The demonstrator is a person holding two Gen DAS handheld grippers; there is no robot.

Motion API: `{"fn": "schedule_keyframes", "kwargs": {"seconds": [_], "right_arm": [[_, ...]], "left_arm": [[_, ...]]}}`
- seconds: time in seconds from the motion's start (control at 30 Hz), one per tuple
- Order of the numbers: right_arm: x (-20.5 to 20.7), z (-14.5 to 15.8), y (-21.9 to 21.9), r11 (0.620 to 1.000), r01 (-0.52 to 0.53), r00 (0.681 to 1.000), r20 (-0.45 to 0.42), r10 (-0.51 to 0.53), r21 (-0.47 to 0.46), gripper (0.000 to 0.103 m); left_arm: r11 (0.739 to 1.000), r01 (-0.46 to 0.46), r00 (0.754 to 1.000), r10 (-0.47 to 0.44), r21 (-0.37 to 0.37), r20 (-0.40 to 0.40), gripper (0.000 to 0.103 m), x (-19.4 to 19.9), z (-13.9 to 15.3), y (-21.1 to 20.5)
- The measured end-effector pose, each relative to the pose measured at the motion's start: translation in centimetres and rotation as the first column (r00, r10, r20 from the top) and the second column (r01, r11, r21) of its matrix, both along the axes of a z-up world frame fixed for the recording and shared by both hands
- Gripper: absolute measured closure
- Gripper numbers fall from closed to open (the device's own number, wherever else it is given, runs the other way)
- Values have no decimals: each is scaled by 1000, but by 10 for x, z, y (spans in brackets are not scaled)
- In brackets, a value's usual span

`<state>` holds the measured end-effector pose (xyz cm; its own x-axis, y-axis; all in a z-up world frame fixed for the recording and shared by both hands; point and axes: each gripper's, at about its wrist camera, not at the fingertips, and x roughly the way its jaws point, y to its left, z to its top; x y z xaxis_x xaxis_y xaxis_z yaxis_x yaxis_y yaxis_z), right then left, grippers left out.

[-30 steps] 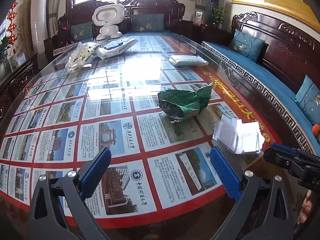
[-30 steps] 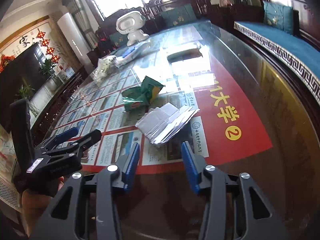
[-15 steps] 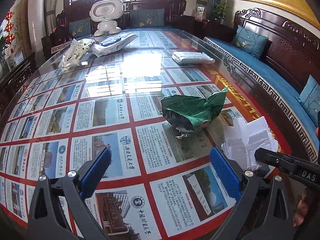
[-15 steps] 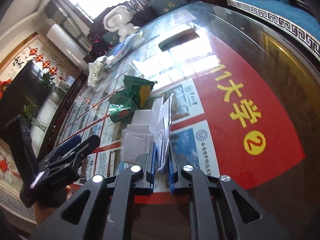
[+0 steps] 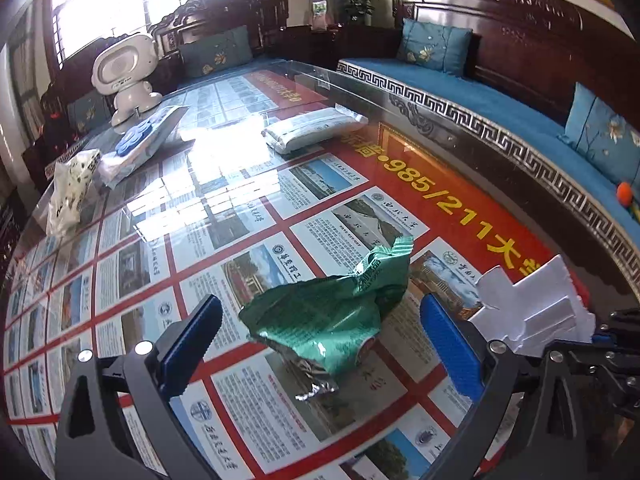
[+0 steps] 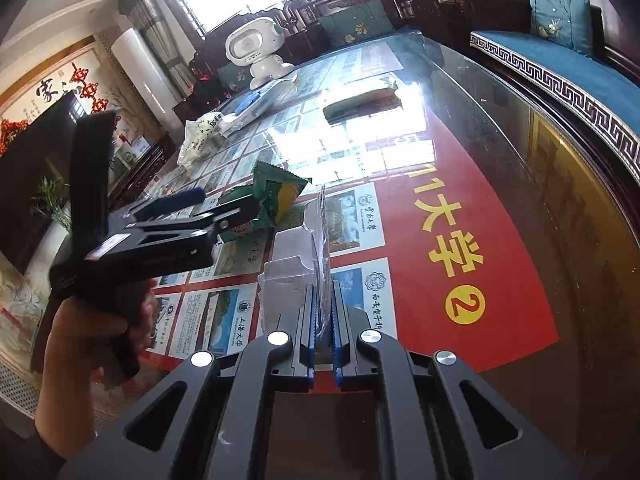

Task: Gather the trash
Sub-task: 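Close the right tool on the white paper cup while the left tool grasps the green wrapper, then carry the green wrapper in the left tool and the white cup in the right tool to the bucket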

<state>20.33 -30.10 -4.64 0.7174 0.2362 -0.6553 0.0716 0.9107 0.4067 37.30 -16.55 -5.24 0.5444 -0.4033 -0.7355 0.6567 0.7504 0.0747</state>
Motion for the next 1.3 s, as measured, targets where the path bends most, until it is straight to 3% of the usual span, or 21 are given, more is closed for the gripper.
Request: {"fn": "schedule_keyframes", "kwargs": {"seconds": [0.17, 0.2, 0.3, 0.4, 0.47, 0.8, 1.0, 1.3], "right_arm": [[1, 1, -2, 1000, -2, 1000, 2, 2, 11, 96], [2, 1, -2, 1000, -2, 1000, 2, 2, 11, 96], [4, -1, -2, 1000, -5, 1000, -1, 5, 10, 96], [4, -3, -1, 1000, -10, 1000, -4, 10, 13, 96], [3, -4, -1, 1000, -10, 1000, 0, 10, 16, 96], [-13, 4, 5, 1000, -15, 1000, 16, 15, -8, 96], [-42, 16, 16, 999, -28, 999, 35, 29, -25, 96], [-102, 45, 35, 998, -46, 994, 96, 51, -49, 96]], "left_arm": [[997, 62, 995, -58, 45, -79, 5, 19, -16, -18], [997, 54, 995, -49, 51, -90, 18, 22, -20, -19], [999, 42, 988, -43, -15, -147, 44, 26, -21, -14], [999, 25, 987, -29, -28, -158, 58, 27, -20, -10], [999, 21, 987, -29, -46, -159, 62, 25, -17, -4], [991, 47, 994, -59, -125, -95, 66, -29, 4, 30], [989, 61, 998, -65, -138, -24, 65, -88, 20, 57], [973, 70, 997, -76, -220, -21, 66, -167, 42, 103]]}}
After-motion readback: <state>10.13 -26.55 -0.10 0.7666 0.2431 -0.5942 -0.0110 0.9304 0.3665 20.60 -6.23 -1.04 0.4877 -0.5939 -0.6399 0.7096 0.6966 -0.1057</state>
